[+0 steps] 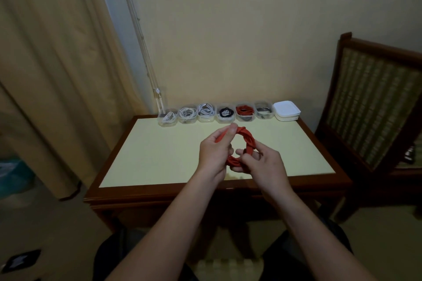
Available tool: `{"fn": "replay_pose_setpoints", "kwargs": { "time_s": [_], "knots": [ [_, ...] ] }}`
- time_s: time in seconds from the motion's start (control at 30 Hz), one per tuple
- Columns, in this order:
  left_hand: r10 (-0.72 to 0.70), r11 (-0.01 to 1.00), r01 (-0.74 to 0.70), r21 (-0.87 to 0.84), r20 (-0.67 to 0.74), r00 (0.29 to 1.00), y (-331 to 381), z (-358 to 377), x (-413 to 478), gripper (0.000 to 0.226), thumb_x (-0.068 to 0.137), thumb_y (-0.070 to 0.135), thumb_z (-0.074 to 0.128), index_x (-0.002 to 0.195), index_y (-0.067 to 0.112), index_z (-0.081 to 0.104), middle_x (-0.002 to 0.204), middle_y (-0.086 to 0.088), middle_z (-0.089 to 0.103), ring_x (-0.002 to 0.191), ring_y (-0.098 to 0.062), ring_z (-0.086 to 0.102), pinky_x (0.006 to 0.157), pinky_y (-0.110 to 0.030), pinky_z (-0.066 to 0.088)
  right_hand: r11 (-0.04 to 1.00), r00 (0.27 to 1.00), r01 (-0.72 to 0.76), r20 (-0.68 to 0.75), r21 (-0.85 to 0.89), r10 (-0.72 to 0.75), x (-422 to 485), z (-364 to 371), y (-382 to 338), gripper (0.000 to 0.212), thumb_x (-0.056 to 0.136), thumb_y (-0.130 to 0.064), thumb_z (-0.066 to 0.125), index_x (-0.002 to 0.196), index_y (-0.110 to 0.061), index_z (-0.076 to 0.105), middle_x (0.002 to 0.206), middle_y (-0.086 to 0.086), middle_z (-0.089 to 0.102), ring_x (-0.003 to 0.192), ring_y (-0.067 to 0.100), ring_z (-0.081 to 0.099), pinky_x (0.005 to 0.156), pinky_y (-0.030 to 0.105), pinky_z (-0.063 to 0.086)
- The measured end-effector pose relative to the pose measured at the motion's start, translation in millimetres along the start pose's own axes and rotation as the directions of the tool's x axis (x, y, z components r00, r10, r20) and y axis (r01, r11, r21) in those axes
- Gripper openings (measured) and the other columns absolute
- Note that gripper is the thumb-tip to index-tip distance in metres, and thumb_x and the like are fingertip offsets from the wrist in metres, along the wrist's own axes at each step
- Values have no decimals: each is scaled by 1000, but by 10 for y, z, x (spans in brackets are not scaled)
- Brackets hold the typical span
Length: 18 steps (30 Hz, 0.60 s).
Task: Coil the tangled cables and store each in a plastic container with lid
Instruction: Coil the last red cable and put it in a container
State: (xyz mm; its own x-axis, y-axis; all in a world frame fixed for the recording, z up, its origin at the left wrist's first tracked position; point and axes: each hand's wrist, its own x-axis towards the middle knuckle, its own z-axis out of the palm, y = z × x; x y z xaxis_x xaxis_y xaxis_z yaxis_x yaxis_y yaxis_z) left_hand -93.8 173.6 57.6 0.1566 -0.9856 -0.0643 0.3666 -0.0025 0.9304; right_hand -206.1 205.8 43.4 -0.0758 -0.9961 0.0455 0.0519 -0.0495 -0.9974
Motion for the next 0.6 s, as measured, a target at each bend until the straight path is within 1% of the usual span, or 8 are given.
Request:
{"fn": "replay_pose_setpoints", "kwargs": {
  "time_s": [0.07, 0.13, 0.2, 0.27, 0.33, 0.43, 0.5, 0.6],
  "knots": [
    [-42, 998, 41, -49, -5, 999, -30, 27, 104, 29, 91, 29, 73, 109, 6, 73, 53, 6, 41, 50, -10, 36, 46, -20, 33, 1000, 999, 6, -53, -12, -7, 128, 1, 51, 50, 91, 5, 62, 137, -13, 59, 105, 16, 74, 74, 24, 77, 77, 38, 64],
    [-65, 997, 64, -34, -23, 998, -103, 52, 242, 29, 92, 34, 71, 104, 7, 74, 57, 4, 43, 52, -11, 42, 48, -22, 40, 990, 987, 60, -142, -129, -79, 286, -6, 130, 62, 87, 0, 66, 145, -17, 54, 104, 6, 75, 80, 14, 76, 81, 43, 63],
    [-80, 995, 82, 57, -25, 996, -210, 51, 399, 30, 94, 39, 68, 97, 10, 74, 66, 1, 53, 59, -13, 51, 56, -27, 50, 954, 968, 107, -190, -280, -165, 467, -38, 202, 60, 86, -4, 68, 143, -18, 57, 98, -4, 75, 80, 5, 74, 79, 32, 63],
    [-89, 975, 85, 203, 9, 996, -343, 35, 585, 35, 96, 45, 64, 101, 12, 75, 80, -1, 65, 68, -15, 60, 72, -37, 59, 921, 962, 97, -200, -378, -184, 667, -104, 283, 55, 87, -5, 67, 141, -17, 59, 94, -5, 72, 75, 7, 73, 76, 25, 62],
    [-111, 929, 93, 358, 30, 993, -526, 1, 790, 47, 99, 55, 52, 107, 15, 74, 93, 0, 73, 77, -14, 68, 85, -44, 60, 901, 970, 52, -193, -431, -148, 874, -201, 404, 54, 88, -4, 66, 141, -15, 59, 93, -1, 73, 64, 11, 73, 67, 18, 59],
    [-142, 837, 125, 533, -9, 990, -860, -81, 1072, 70, 100, 67, 27, 117, 16, 72, 113, 0, 74, 101, -17, 68, 96, -41, 53, 866, 977, -16, -191, -499, -92, 1151, -374, 599, 54, 90, -3, 65, 142, -14, 58, 91, 5, 74, 52, 8, 70, 55, 10, 52],
    [-158, 709, 119, 695, -7, 987, -1114, -179, 1267, 73, 103, 64, 19, 126, 13, 67, 126, -4, 69, 113, -22, 63, 104, -39, 44, 856, 976, -52, -206, -515, -65, 1358, -523, 714, 53, 90, -2, 65, 142, -13, 58, 91, 6, 74, 50, 6, 69, 54, 7, 49],
    [-251, 317, 31, 948, 52, 967, -1546, -434, 1511, 61, 108, 50, 17, 139, 13, 55, 147, -11, 52, 136, -32, 44, 111, -40, 30, 849, 973, -101, -230, -519, -25, 1692, -740, 840, 53, 90, -1, 66, 140, -13, 59, 91, 5, 74, 48, 5, 68, 56, 4, 48]
  ]
}}
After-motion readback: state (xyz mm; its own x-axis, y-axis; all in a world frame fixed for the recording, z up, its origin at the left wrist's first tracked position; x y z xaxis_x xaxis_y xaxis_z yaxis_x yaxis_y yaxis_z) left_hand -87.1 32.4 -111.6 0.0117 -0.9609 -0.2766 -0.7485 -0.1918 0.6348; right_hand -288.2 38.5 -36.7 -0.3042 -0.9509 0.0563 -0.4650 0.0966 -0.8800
